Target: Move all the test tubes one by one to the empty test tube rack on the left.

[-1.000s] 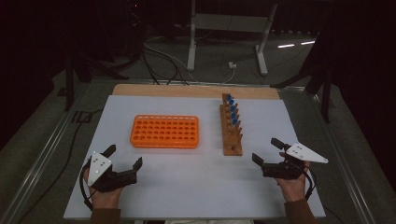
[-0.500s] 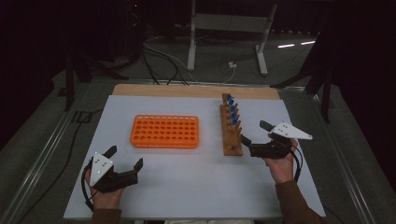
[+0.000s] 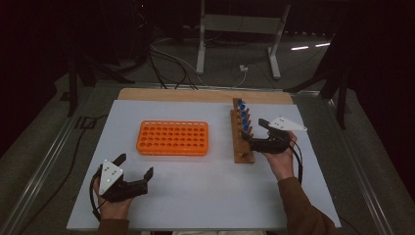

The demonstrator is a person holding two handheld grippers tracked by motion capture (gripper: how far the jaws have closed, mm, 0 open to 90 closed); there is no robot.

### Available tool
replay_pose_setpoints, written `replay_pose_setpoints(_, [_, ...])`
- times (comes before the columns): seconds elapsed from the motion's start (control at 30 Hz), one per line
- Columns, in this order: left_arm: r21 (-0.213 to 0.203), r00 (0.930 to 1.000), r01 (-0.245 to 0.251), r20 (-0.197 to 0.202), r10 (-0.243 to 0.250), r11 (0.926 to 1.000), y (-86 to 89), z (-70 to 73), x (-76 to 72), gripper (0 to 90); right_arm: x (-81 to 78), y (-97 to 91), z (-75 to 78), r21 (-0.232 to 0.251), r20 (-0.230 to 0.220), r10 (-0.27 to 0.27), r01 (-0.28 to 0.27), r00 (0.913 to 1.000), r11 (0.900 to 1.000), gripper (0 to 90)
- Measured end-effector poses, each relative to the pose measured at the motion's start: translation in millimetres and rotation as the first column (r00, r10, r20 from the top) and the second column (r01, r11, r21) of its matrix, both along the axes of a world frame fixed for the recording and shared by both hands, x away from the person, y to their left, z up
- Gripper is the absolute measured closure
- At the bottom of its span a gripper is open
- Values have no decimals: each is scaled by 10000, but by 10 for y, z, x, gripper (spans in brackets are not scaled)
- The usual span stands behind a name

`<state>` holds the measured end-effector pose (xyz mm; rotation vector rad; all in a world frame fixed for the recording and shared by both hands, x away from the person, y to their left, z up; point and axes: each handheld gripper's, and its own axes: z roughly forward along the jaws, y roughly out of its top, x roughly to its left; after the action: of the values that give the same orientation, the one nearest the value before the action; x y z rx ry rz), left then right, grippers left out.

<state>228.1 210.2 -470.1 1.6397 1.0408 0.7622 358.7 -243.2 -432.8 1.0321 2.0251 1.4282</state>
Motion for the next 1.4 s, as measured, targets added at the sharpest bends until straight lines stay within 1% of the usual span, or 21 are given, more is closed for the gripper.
replay_pose_setpoints(0.03, [14, 10000, 11, -6, -11, 10000, -8, -2, -1, 15, 26, 10, -15, -40, -74, 2, -3, 10000, 10000, 160])
replay_pose_setpoints(0.1, [54, 10000, 50, -18, -50, 10000, -11, -2, -3, 15, 69, 31, -57, -139, -170, -111, 108, 9998, 9998, 246])
replay_pose_setpoints(0.13, [37, 10000, 67, -26, -67, 10000, -11, -3, -2, 15, 91, 37, -84, -173, -331, -180, 175, 9993, 9997, 284])
replay_pose_setpoints(0.17, [37, 10000, 68, -34, -68, 10000, -10, -4, -2, 15, 91, 37, -84, -173, -331, -180, 175, 9993, 9997, 284])
replay_pose_setpoints(0.2, [24, 10000, 59, -28, -59, 10000, -9, -5, -1, 15, 149, 43, -150, -181, -719, -290, 278, 9970, 9994, 440])
replay_pose_setpoints(0.23, [14, 10000, 65, -33, -65, 10000, -7, -5, 0, 15, 176, 38, -185, -89, -867, -215, 208, 9960, 9997, 508])
replay_pose_setpoints(0.3, [-3, 10000, 77, -50, -77, 10000, -7, -7, 2, 15, 224, 35, -245, 92, -1138, -112, 123, 9934, 9999, 588])
replay_pose_setpoints(0.33, [1, 10000, 79, -59, -79, 10000, -6, -7, 2, 15, 241, 38, -267, 188, -1173, -41, 63, 9931, 9998, 632])
replay_pose_setpoints(0.37, [1, 10000, 79, -59, -79, 10000, -6, -7, 2, 15, 254, 47, -284, 186, -1195, -7, 29, 9928, 9998, 655])
replay_pose_setpoints(0.43, [-6, 9999, 89, -71, -89, 10000, -6, -8, 4, 15, 275, 77, -306, 12, -1171, -41, 43, 9931, 10000, 693])
replay_pose_setpoints(0.5, [-17, 9999, 91, -76, -91, 10000, -6, -9, 5, 15, 284, 100, -315, -167, -1041, -87, 70, 9945, 9998, 737])
replay_pose_setpoints(0.57, [-13, 9999, 94, -78, -95, 10000, -5, -9, 6, 15, 291, 121, -323, -391, -933, -184, 148, 9955, 9991, 749])
replay_pose_setpoints(0.67, [-29, 9999, 101, -76, -101, 9999, -4, -8, 5, 15, 277, 145, -326, -495, -855, -299, 257, 9959, 9984, 753])
replay_pose_setpoints(0.73, [-33, 9999, 97, -78, -97, 9999, -5, -8, 4, 15, 269, 162, -323, -669, -760, -347, 296, 9965, 9973, 754])
replay_pose_setpoints(0.83, [-10, 9999, 106, -96, -106, 9999, -8, -8, 6, 15, 272, 185, -320, -918, -747, -405, 336, 9964, 9952, 755])
replay_pose_setpoints(0.9, [-38, 9999, 112, -101, -112, 9999, -13, -6, 5, 15, 267, 189, -318, -972, -723, -452, 380, 9964, 9945, 760])
replay_pose_setpoints(1.07, [-46, 9999, 108, -124, -108, 9999, -19, -5, 20, 15, 249, 185, -309, -893, -693, -534, 471, 9962, 9949, 761])
replay_pose_setpoints(1.13, [-34, 9998, 124, -148, -124, 9999, -21, -6, 23, 15, 233, 185, -277, -841, -526, -550, 504, 9971, 9952, 762])
replay_pose_setpoints(1.23, [1, 9998, 149, -149, -149, 9999, -27, -3, 21, 15, 219, 177, -226, -746, -403, -563, 532, 9976, 9958, 762])
replay_pose_setpoints(1.33, [-33, 9997, 189, -173, -190, 9998, -29, -2, 23, 16, 212, 170, -192, -694, -351, -563, 538, 9978, 9961, 762])
replay_pose_setpoints(1.4, [-16, 9996, 216, -182, -216, 9998, -33, -1, 23, 15, 202, 161, -135, -684, -294, -553, 532, 9980, 9962, 762])
